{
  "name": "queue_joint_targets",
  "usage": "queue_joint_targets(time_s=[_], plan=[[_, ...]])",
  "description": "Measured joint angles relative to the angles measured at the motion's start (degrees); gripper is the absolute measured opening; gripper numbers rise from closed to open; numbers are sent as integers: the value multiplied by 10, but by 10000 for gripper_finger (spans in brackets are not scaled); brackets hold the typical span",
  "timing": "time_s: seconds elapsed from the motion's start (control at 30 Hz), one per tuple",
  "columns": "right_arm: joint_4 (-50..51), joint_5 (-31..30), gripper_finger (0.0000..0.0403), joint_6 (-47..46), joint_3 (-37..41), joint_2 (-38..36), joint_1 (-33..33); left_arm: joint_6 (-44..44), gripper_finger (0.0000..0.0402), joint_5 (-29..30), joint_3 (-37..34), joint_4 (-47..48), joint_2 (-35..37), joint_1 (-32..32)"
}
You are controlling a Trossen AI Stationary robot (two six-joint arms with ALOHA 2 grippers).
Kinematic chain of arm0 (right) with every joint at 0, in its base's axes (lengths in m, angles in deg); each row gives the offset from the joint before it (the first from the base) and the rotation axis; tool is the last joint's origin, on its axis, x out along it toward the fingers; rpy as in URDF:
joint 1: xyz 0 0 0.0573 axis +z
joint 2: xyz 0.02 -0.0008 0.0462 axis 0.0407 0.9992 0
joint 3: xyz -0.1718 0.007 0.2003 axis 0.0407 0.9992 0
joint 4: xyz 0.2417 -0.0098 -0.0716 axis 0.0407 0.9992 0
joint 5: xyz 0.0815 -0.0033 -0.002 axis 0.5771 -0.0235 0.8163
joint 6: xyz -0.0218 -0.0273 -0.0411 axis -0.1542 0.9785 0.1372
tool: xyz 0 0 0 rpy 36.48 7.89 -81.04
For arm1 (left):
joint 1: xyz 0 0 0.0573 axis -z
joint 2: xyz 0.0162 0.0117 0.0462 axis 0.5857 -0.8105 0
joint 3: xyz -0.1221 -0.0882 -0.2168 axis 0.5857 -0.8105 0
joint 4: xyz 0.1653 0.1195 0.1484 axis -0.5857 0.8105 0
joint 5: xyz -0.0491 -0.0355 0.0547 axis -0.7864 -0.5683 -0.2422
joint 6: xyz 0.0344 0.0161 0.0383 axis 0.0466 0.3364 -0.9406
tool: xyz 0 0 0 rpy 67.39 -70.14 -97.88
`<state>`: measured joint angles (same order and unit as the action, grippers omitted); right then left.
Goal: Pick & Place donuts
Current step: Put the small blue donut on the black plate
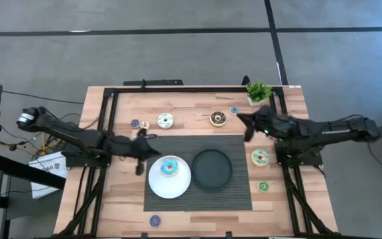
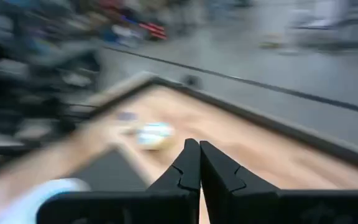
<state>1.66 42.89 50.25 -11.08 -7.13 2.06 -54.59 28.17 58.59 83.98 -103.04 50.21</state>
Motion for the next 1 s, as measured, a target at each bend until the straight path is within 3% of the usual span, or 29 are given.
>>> queue_joint_targets(time_s=[0.17,0.37,0.6,1.0], plan=[[207,-3,0,-86,-156,142,-81,1,0,-9,-60,23,145,-9],[424,90,2,-229,-317,292,-201,3,0,-13,-72,94,245,-10],[409,170,65,-329,-379,399,-241,-16,0,-13,-72,118,282,-10],[428,95,240,-578,-380,506,-227,-45,0,-57,-72,137,280,-9]])
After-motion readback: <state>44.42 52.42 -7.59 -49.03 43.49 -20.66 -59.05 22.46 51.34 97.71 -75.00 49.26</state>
